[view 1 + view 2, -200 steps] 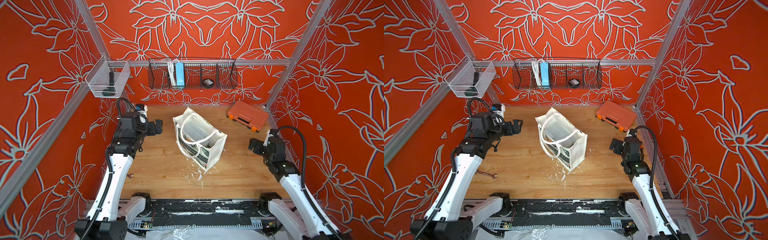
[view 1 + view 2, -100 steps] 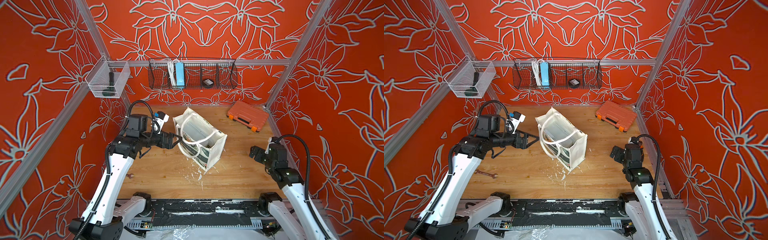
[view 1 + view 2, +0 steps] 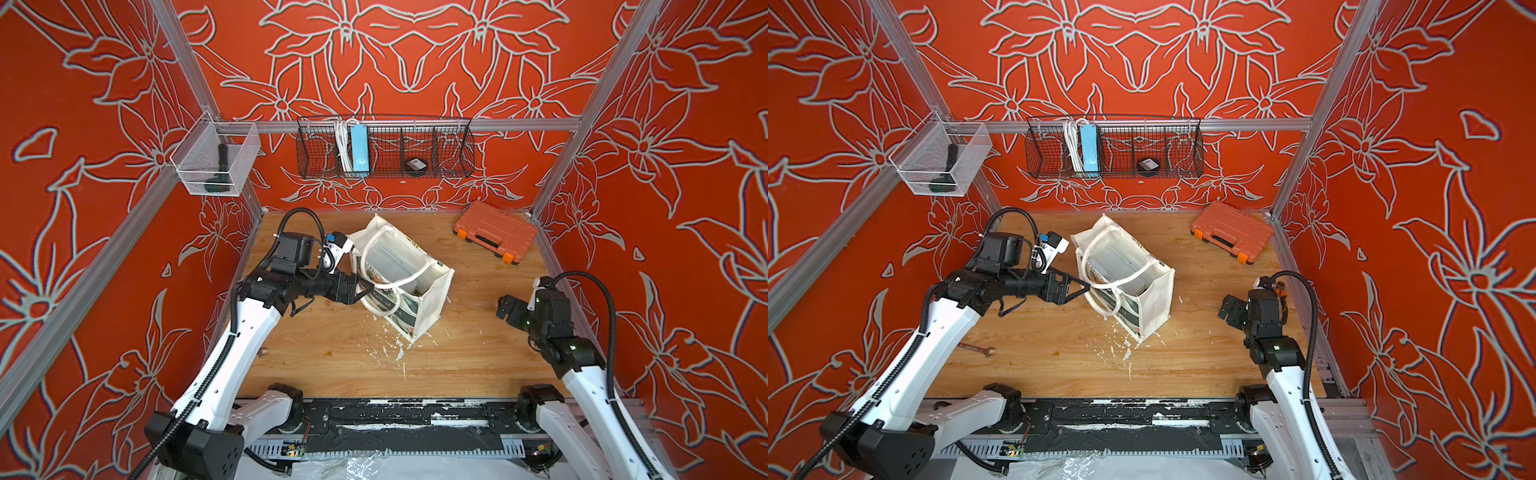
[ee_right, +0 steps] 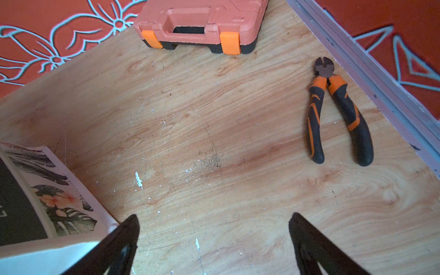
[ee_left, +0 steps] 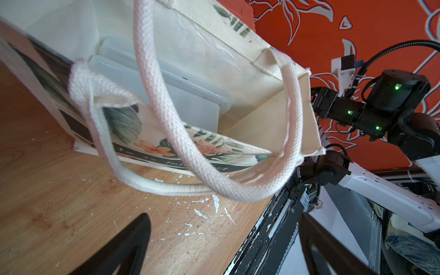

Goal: Take out the pencil case from the canvas bag
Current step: Adjust the canvas bag at the center of the board.

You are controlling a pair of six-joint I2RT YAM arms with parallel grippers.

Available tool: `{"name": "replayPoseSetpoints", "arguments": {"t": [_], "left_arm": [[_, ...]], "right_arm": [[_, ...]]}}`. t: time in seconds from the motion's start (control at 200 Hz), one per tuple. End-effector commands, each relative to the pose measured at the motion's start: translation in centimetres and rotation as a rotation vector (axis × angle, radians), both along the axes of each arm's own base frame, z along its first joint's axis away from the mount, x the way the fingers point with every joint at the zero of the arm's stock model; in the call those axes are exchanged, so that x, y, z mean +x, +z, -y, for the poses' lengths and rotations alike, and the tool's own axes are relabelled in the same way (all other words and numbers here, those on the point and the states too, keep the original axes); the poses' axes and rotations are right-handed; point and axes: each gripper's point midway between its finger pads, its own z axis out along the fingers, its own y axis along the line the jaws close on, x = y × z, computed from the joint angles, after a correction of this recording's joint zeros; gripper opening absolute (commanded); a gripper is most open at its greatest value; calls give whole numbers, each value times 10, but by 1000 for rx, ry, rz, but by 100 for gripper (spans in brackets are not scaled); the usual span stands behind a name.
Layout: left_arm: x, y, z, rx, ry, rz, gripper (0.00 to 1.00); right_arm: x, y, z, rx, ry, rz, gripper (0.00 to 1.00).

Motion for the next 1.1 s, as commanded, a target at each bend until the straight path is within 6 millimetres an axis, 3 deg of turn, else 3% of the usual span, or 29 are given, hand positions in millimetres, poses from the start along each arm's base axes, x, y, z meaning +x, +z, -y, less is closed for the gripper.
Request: {"name": "replayPoseSetpoints", "arguments": {"t": [0.0, 0.205, 0.36, 0.49, 0.736, 0.856, 1.096], "left_arm": [[13, 9, 6, -43, 27, -2, 95], [25, 4, 9, -40, 47, -35, 91], [29, 3, 10, -50, 61, -20, 79], [29, 2, 13, -49, 58, -28, 64], [31, 2, 15, -43, 61, -43, 21], [33, 14, 14, -37, 77, -18, 8], [43, 60, 14, -75, 115, 40, 7]], "right_arm": [[-7, -11, 1, 0, -6, -37, 98], [-10, -9, 5, -4, -33, -27, 98], [-11, -8, 6, -9, -38, -25, 98], [-12, -7, 9, -22, -50, -23, 98], [-13, -6, 11, -25, -57, -13, 98], [-13, -5, 11, -25, -58, -7, 98], [-14, -4, 13, -35, -65, -3, 98]]}}
